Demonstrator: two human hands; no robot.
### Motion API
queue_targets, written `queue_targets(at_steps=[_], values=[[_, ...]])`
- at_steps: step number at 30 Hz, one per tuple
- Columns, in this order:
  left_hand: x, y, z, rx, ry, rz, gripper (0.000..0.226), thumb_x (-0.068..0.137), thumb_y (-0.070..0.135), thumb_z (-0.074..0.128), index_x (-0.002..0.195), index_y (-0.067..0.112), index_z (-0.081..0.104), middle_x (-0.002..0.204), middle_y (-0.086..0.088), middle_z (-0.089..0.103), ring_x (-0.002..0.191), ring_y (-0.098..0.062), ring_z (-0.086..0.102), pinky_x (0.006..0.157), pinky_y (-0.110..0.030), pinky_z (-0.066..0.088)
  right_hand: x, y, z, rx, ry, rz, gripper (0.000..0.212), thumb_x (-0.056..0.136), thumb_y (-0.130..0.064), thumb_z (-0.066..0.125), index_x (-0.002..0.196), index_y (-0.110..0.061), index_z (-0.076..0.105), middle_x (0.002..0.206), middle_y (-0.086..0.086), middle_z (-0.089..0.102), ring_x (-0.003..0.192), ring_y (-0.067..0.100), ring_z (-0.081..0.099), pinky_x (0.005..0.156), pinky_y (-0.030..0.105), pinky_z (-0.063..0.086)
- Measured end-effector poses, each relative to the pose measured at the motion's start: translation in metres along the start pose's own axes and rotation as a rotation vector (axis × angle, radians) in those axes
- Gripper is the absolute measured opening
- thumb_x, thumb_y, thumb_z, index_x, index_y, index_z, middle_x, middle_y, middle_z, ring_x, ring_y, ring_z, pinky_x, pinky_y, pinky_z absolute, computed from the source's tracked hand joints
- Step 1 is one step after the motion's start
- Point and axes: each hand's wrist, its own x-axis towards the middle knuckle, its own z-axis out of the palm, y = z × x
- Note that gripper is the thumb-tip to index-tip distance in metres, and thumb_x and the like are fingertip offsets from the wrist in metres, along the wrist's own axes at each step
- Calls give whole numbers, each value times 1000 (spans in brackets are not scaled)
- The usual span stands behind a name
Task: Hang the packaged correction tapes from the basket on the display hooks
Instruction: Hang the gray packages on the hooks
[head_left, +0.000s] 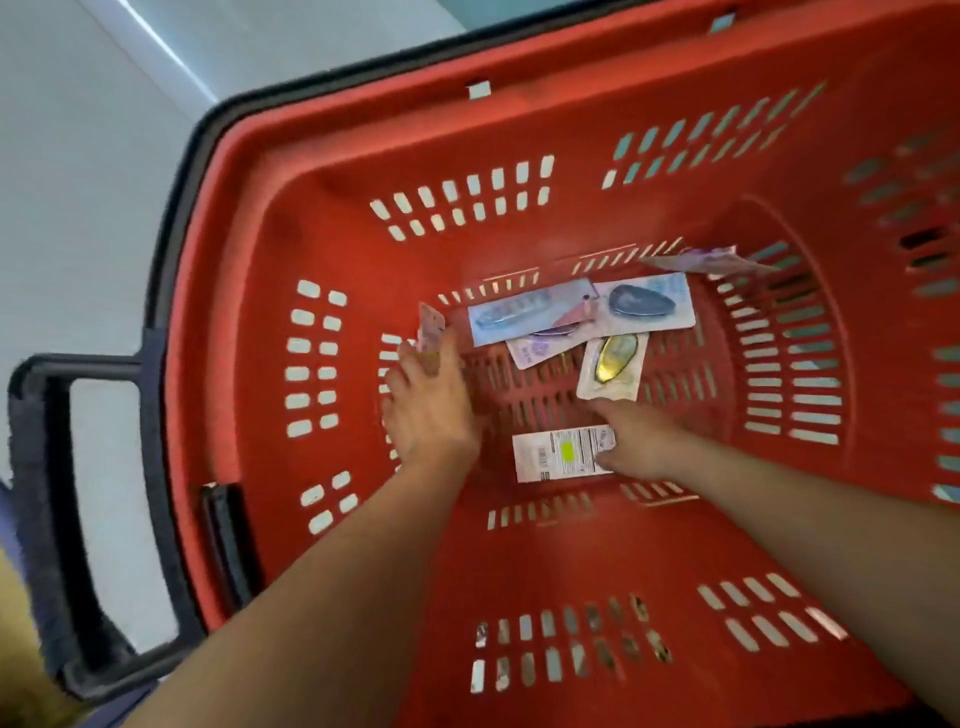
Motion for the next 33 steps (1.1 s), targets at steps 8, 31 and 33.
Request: queue_targets(at_steps=[8,31,33], values=[[4,6,43,-56,103,70,64,95,20,58,145,38,23,151,-17,24,134,-42,33,88,-46,52,28,19,32,-198,7,72,41,87,-38,68,124,-23,59,129,4,56,125,25,50,100,38,42],[26,51,75,-327,-37,-170,110,79,28,78,154,18,-3,159,-18,14,143,-40,23,106,-49,40,-16,31,-27,868,358,170,5,94,-6,62,91,-9,62,81,7,62,69,20,61,47,24,51],[30,50,75,-314,-31,-164,112,75,27,79,153,21,-2,155,-17,19,138,-41,29,102,-52,43,-21,34,-30,989,311,205,13,95,-4,59,90,-13,52,95,14,61,76,25,66,43,30,57]])
